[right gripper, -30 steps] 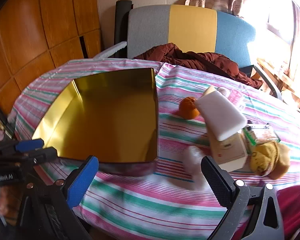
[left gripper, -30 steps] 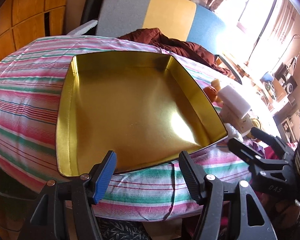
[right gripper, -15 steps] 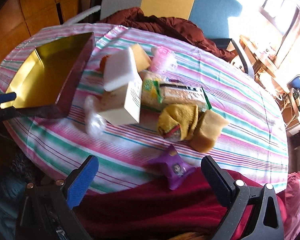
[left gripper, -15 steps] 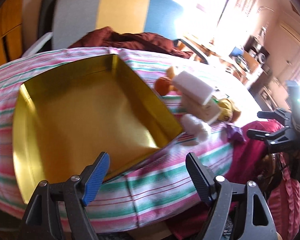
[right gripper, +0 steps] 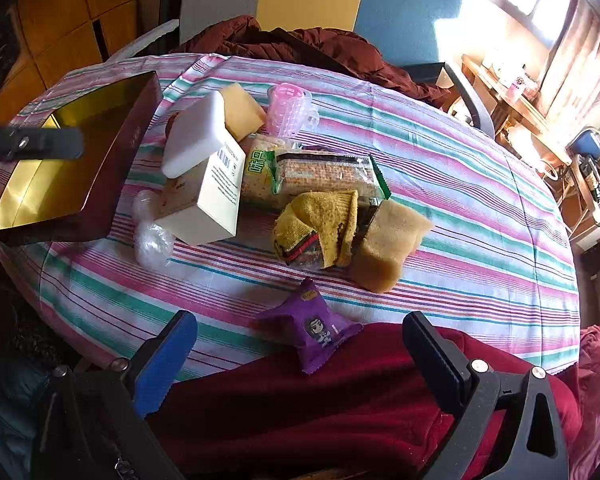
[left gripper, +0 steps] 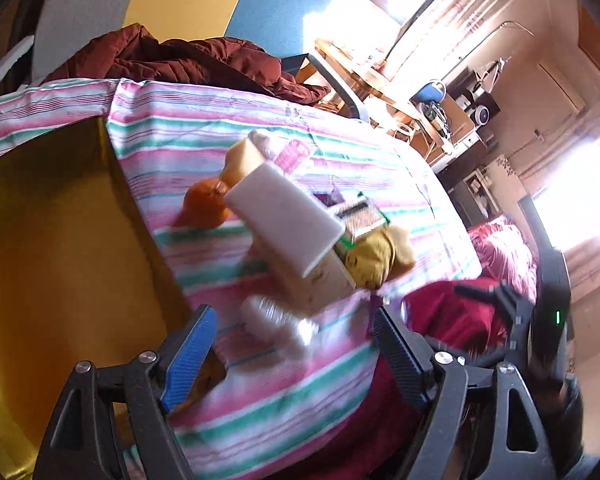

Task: Organize objects
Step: 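Grasp the white block with the left tool while the right tool reaches toward the purple packet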

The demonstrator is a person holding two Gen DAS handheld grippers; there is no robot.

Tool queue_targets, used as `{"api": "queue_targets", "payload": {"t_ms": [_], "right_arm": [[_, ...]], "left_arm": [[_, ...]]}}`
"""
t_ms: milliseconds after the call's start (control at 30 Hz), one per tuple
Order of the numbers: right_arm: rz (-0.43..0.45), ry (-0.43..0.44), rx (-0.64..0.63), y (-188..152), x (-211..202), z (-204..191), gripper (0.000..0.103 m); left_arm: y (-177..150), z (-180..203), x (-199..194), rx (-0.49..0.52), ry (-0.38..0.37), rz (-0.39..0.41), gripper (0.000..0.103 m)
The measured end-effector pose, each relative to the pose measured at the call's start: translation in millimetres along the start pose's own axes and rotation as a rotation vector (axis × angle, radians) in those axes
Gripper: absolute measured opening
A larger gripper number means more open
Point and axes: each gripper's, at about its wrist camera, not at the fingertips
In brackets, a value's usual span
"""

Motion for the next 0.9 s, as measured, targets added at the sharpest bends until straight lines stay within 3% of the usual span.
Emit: {"api": "queue_targets", "payload": {"t_ms": [233, 467, 567, 600, 767, 900], "right_arm": [[0.015, 0.012, 0.008, -4.5, -3.1, 11.4, 0.103], [0.019, 0.025, 0.016, -6.9, -1.0, 19.1, 0.103], [0.014, 0.023, 0.011, -6.5, 0.8, 22.1, 0.103], [0.009, 0.024, 0.006, -6.0, 1.9, 23.0, 0.103], [-0.044, 0.053, -0.074, -2.0, 10.3, 22.8, 0.103], [-0.151, 0.092, -0.147, 3.0, 30.9, 23.9, 0.101]], "left_arm": [[36.5, -5.2, 62.5, -0.133, 0.032, -0.055, 0.099], [46.3, -18.8, 107.8, -0.230, 0.091, -0.118, 0.100], [44.5, -18.5, 112.4, -0.221, 0.116, -0.126, 0.089], [42.1, -18.2, 113.7, -0.216, 0.115, -0.134, 0.078], [34.9, -18.5, 108.3, -0.192, 0.101, -0.126, 0.071], [38.8, -9.7, 90.1, -0.115, 0.091, -0.073, 0.070]]}}
Point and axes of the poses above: each gripper's, at about its wrist camera, not at the fingertips, and x roughly the way its jaws point, z to its right, y to its top, and after that the axes turned 11 degrees about z, right-handed
